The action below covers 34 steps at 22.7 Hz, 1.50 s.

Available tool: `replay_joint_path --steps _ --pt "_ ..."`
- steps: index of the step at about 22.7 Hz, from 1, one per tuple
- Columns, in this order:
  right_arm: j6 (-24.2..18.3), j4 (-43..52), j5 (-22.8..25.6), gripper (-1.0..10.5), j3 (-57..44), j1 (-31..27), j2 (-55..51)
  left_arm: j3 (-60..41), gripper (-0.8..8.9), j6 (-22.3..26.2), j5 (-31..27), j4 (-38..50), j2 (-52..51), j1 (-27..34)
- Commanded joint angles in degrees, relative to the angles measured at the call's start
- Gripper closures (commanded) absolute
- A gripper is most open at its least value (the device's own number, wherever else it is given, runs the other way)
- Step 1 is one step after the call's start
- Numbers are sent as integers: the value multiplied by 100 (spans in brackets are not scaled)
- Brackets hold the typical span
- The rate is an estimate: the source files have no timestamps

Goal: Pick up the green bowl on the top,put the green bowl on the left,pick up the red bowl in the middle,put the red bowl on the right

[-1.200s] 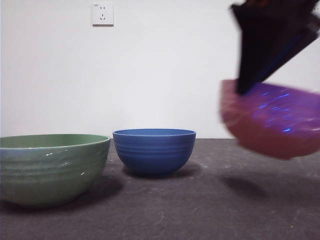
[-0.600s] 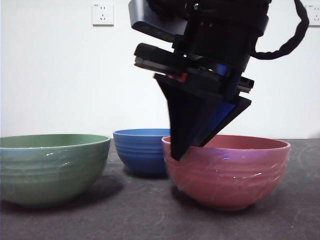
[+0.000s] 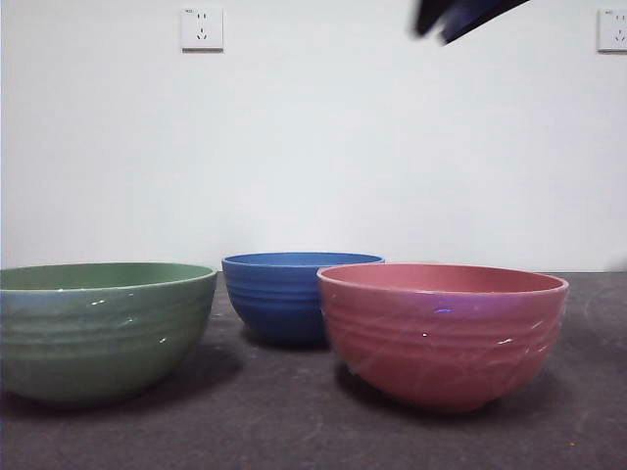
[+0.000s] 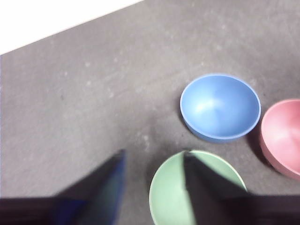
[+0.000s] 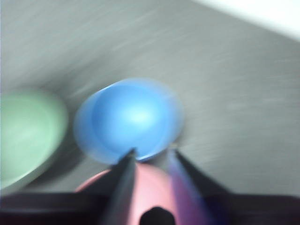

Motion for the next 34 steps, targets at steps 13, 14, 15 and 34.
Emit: replay_joint_path --steps 13,14,15,34 --pt "446 1738 -1591 944 -2389 -1681 -2170 -3254 821 -157 1401 2236 -2291 1440" --pt "568 1740 -1591 945 -2389 -1681 -2170 -3252 817 -240 1384 2227 -2310 1451" --pt "560 1700 -1587 945 -2389 -1681 -2170 -3252 817 -254 1384 2229 -2312 1449" --pt "555 1163 -1591 945 -2389 -1681 -2164 -3252 817 162 1272 1891 -2837 1539"
